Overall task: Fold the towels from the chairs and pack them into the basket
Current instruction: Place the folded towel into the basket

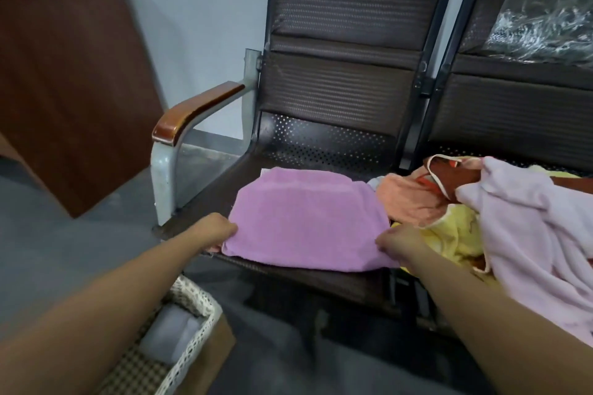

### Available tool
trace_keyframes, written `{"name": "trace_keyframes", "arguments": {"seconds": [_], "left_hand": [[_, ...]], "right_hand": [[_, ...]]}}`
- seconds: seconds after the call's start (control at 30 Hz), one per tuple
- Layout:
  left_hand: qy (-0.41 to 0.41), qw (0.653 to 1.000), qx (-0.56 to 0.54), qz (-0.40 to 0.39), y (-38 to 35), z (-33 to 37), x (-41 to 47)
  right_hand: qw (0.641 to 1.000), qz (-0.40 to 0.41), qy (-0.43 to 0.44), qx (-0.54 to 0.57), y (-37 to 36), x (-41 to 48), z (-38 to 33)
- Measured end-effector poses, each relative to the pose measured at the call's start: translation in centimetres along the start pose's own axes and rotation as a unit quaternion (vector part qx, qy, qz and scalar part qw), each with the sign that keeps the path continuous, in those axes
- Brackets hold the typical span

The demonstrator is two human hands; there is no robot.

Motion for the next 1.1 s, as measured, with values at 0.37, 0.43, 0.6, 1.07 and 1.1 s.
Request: {"name": "trace_keyframes", "arguments": {"seconds": [0.37,0.43,0.6,1.07,1.1], "left_hand": [[-0.197,0.905,0.365,0.089,-4.7,4.5,2.0],[-0.199,0.899,0.388,0.044,-7.0,5.6,4.0],[-0.102,0.905,0.412,-0.031,-9.3,4.0,6.8],[-0.152,0.939,0.286,0.116,-1.3,8.4,15.0],[-0.146,0.941,0.285,0.109,-1.0,8.7,16.3]], "right_hand": [[0.925,-0.051,0.223,-0.302,-7.0,-0.5,-5.9],[0.917,-0.065,0.227,-0.32,-9.0,0.7,-6.4],[0.911,-0.091,0.195,-0.352,-11.1,2.8,-5.0],[0.943,-0.01,0.22,-0.248,-5.6,11.7,-11.3],[0.942,-0.016,0.22,-0.251,-5.6,13.0,-11.8]]}}
Point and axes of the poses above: each hand's wrist, its own x-axis towards the middle knuckle, its own y-axis out of the back of the hand, z = x × y, the point moved 4 cm from there along x, towards the middle knuckle, and after that the axes turned 14 degrees about -z, right-handed, at the moved point
